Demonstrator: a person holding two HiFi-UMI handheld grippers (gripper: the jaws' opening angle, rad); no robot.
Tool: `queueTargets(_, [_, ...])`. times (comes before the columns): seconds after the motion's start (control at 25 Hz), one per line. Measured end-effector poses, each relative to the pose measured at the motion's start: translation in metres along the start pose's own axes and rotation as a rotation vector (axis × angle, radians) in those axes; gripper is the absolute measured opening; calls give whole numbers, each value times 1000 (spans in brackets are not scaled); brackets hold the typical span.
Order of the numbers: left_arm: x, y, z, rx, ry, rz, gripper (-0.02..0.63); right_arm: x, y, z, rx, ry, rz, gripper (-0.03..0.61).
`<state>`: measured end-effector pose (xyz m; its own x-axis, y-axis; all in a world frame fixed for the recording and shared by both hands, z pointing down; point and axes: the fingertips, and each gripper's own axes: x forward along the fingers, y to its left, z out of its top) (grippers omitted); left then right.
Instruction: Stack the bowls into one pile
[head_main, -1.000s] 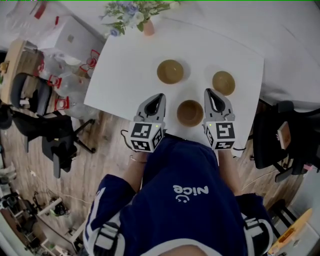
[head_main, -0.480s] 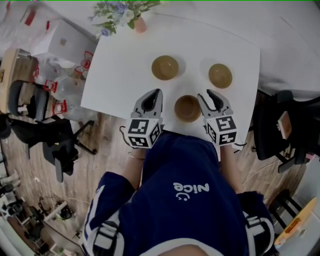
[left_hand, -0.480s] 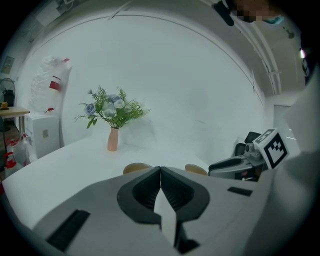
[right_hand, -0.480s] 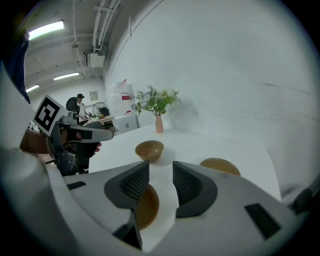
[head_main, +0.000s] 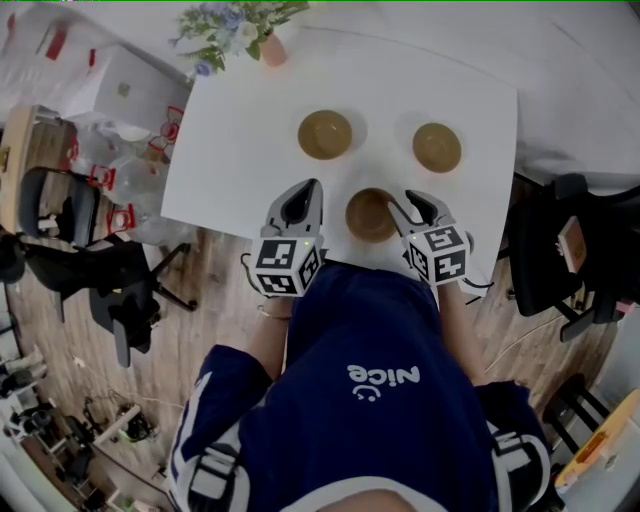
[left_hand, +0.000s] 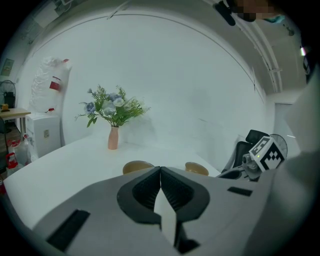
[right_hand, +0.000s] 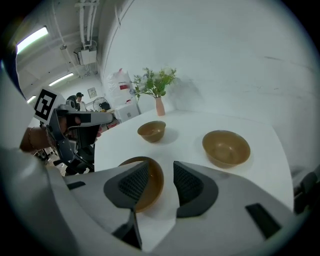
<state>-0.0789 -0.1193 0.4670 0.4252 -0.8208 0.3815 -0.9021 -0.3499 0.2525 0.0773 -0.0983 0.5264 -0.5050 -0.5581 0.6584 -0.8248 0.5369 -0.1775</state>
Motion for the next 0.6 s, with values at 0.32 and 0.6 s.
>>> queueTargets(0.32, [-3, 3, -3, -4, 4, 20, 17, 12, 0, -28, 64, 85, 41, 172])
queueTargets(0.6, [-4, 4, -8, -2, 16, 15, 17, 23, 1, -43, 91, 133, 51, 131])
